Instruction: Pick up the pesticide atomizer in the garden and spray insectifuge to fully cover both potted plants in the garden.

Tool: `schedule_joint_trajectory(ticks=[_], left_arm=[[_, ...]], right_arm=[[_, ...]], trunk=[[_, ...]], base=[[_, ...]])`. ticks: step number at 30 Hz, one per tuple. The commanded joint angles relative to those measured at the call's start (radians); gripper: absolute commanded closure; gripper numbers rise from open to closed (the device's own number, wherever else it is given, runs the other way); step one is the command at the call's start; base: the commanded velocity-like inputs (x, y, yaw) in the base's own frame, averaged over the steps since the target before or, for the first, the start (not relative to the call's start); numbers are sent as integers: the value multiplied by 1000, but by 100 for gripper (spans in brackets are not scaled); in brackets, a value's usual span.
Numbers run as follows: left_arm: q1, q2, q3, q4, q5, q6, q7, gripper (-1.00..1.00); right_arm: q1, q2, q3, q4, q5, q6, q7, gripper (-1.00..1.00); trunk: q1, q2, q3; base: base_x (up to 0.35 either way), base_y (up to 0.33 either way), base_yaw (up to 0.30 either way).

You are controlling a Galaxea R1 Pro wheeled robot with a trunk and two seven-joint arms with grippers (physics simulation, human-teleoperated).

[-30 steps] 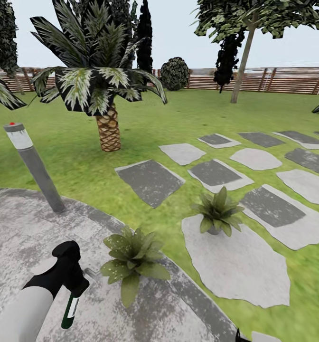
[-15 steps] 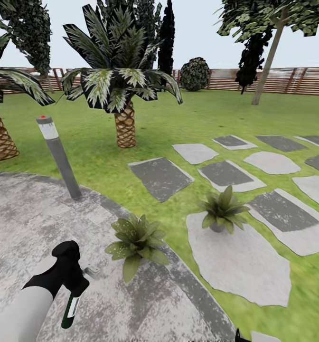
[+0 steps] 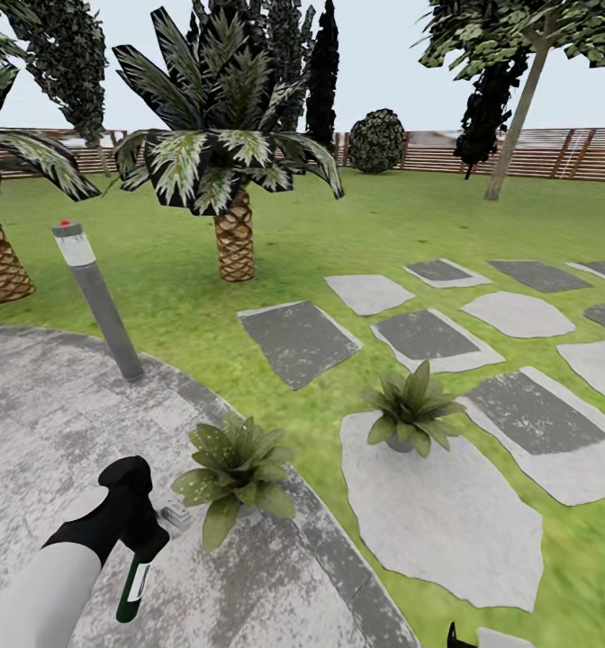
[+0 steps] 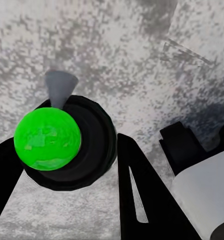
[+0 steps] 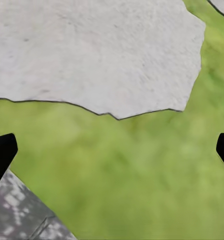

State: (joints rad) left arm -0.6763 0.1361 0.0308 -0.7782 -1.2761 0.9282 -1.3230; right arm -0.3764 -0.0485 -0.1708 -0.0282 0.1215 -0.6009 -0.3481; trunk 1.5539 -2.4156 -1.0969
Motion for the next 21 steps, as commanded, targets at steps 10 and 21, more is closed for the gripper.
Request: schedule_joint_trajectory(ticks=[10, 21], left_arm=[[0, -1, 2, 5, -9, 9, -10, 100], [4, -2, 0, 14, -10, 8, -11, 100]], right_arm=[[0, 1, -7, 1, 11, -2, -4, -100], [0, 1, -7, 1, 11, 0, -5, -100]], trunk=[[0, 0, -1], [0, 0, -1]], base=[[158, -254, 263], [142, -227, 65]])
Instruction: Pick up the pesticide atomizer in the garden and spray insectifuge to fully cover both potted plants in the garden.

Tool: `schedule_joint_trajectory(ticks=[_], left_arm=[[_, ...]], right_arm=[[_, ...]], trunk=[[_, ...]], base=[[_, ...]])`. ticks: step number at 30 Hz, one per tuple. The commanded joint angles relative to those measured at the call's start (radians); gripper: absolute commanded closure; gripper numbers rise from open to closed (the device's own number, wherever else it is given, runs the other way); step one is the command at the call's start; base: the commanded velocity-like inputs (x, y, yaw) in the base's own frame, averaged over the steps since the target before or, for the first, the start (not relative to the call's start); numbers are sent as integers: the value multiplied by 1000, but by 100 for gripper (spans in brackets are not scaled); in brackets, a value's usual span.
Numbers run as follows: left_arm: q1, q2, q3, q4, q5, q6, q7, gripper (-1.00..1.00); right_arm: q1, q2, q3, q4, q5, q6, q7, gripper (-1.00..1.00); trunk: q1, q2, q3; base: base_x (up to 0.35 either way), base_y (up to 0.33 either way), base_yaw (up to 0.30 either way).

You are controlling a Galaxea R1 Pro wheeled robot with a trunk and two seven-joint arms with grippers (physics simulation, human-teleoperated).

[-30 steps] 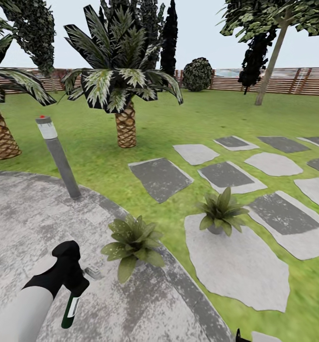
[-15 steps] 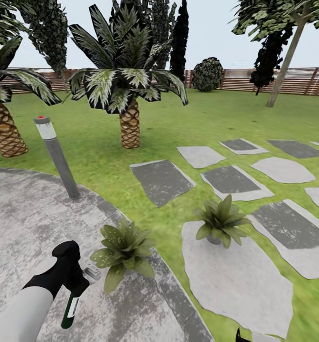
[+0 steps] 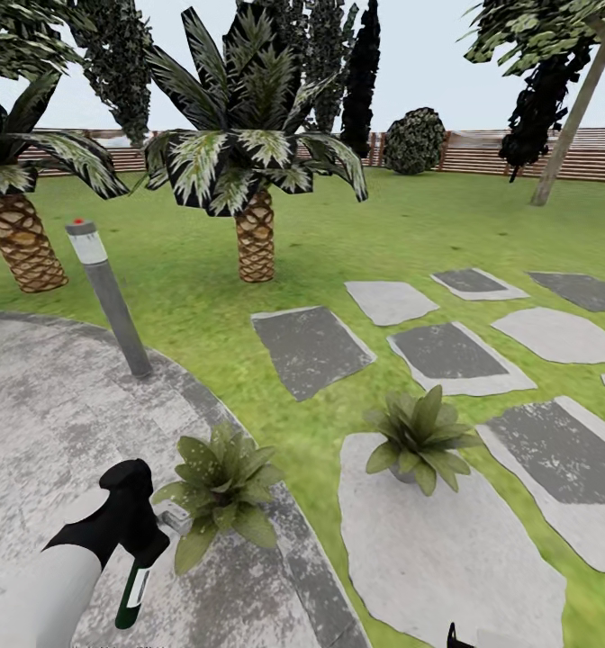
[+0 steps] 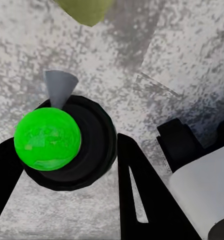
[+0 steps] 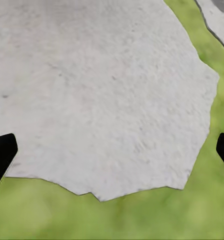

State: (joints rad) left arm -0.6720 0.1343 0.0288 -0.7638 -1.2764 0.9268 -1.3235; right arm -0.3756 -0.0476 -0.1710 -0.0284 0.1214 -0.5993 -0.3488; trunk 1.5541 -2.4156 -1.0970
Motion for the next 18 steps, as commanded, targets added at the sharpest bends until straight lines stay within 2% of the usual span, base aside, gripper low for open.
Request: schedule_joint_trajectory(ticks=[1, 4, 6, 7, 10, 13, 16, 18], left_arm=[[10, 1, 2, -2, -9, 9, -9, 100], [43, 15, 14, -4, -8, 3, -8, 100], [58, 22, 61, -12, -8, -2, -7, 100], [59, 21, 68, -15, -8, -2, -7, 100], [61, 15, 71, -18, -9, -3, 20, 100], [63, -4, 77, -17, -5, -3, 99, 100], [64, -14, 80, -17, 0, -3, 115, 100], [64, -16, 81, -16, 18, -3, 118, 100]], right_arm=[[-1, 0, -7, 1, 11, -2, -4, -100], [0, 0, -7, 1, 11, -2, -4, -100], [0, 0, -6, 1, 11, -2, -4, -100], [0, 0, -6, 1, 11, -2, -4, -100], [0, 0, -6, 1, 11, -2, -4, -100], [-1, 0, -7, 1, 11, -2, -4, -100], [-1, 0, -6, 1, 11, -1, -4, -100], [-1, 0, -6, 1, 11, -1, -4, -100]], trunk=[[0, 0, -1], [0, 0, -1], [0, 0, -1], [0, 0, -1], [0, 0, -1], [0, 0, -1], [0, 0, -1], [0, 0, -1]], base=[[23, -35, 242], [9, -14, 263], [2, -3, 274], [-6, -1, 276], [-142, -63, 276], [-258, -143, 277], [-224, -186, 277], [-78, -245, 253]])
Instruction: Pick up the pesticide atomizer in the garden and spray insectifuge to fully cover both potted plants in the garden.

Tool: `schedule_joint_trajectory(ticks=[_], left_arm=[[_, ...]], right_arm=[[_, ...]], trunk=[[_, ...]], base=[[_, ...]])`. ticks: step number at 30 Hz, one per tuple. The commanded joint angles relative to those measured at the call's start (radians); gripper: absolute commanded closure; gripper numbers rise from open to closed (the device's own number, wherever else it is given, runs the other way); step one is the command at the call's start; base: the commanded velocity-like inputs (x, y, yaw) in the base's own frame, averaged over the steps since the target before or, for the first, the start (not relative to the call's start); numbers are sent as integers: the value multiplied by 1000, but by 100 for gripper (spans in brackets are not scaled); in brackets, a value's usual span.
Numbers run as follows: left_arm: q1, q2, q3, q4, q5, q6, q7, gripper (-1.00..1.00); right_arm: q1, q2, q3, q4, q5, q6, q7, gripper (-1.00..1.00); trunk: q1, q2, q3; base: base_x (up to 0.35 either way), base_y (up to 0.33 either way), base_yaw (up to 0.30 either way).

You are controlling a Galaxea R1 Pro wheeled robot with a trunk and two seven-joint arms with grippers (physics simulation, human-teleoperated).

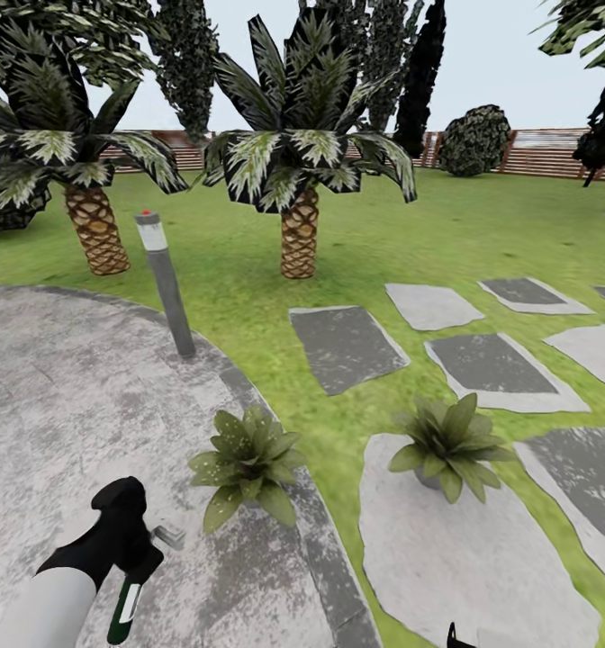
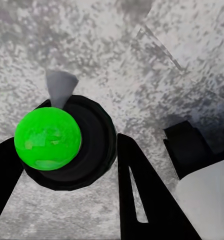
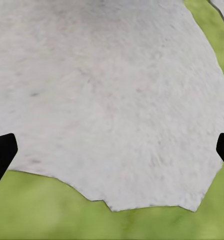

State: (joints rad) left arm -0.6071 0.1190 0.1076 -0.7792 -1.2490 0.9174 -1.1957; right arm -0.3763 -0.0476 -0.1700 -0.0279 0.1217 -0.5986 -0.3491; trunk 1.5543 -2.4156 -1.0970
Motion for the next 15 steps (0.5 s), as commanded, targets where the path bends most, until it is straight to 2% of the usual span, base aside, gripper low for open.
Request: schedule_joint_trajectory(ticks=[1, 4, 9, 12, 15], left_arm=[[-1, -2, 2, -1, 3, 6, -10, 100], [-1, -2, 1, -1, 37, 6, -7, 100], [0, 4, 5, -2, 42, 6, -5, 100], [0, 11, 2, 1, 36, 5, -1, 100], [27, 15, 2, 9, 40, 5, 50, 100]], right_arm=[[-1, 0, -7, 1, 10, -2, -4, -100], [0, 0, -8, 0, 10, -2, -4, -100], [0, 0, -8, 0, 10, -3, -4, -100], [0, 0, -7, 1, 10, -3, -4, -100], [0, 1, -7, 1, 10, -3, -3, -100]], trunk=[[0, 0, -1], [0, 0, -1], [0, 0, -1], [0, 0, -1], [0, 0, -1]], base=[[-39, -260, 174], [76, -251, 60], [82, -61, 31], [6, -4, 217], [1, -1, 264]])
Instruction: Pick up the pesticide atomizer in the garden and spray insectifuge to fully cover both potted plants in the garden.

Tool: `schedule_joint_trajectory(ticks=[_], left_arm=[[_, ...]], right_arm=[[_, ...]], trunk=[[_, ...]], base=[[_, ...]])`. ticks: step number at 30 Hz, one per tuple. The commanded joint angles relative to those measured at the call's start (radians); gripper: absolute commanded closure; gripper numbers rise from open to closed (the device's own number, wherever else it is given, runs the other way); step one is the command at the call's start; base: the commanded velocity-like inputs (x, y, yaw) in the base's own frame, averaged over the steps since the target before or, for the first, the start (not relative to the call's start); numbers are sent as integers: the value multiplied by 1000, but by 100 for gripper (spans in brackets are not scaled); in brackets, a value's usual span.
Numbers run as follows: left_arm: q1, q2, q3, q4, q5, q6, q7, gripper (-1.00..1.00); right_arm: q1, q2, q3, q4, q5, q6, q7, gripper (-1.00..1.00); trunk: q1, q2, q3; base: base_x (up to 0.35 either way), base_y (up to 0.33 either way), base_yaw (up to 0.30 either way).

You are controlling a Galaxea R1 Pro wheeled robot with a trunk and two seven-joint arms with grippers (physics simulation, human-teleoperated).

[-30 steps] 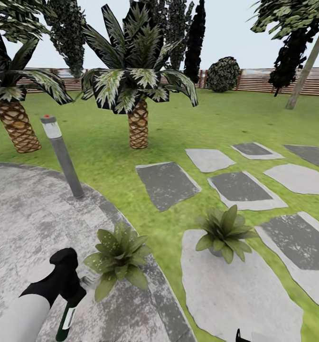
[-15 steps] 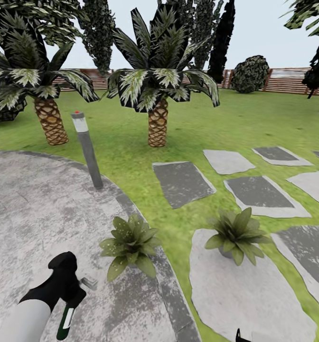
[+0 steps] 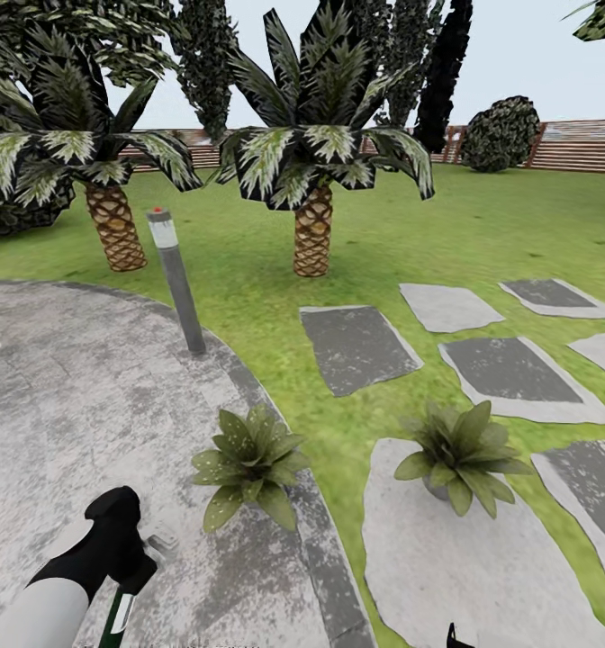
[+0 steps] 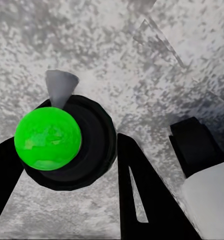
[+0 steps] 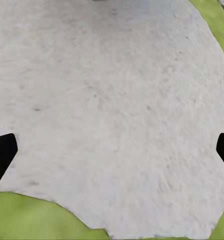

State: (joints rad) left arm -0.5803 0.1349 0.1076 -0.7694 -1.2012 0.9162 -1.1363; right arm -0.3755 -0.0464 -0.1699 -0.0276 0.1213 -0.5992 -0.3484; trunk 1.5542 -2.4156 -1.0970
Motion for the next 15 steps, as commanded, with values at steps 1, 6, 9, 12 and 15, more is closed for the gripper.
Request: schedule_joint_trajectory(ticks=[1, 6, 9, 12, 15], left_arm=[[8, -2, 2, 0, -4, 6, 7, 100], [21, -12, 9, -10, 26, -2, 48, 100], [22, -14, 6, -13, 112, -5, 51, 100], [22, -15, 2, -14, 148, -5, 53, 100], [22, -14, 2, -15, 159, -6, 53, 100]], right_arm=[[-1, 0, -7, 1, 11, -2, -4, -100], [-1, -1, -7, 1, 11, -2, -3, -100], [-1, -1, -8, 0, 11, -3, -4, -100], [-1, -1, -8, 0, 11, -3, -4, -100], [-1, -1, -8, 0, 11, -4, -4, -100]], trunk=[[0, 0, -1], [0, 0, -1], [0, 0, -1], [0, 0, -1], [0, 0, -1]], base=[[0, 0, 260], [0, 0, 84], [0, 0, 56], [0, 0, 213], [0, -122, 135]])
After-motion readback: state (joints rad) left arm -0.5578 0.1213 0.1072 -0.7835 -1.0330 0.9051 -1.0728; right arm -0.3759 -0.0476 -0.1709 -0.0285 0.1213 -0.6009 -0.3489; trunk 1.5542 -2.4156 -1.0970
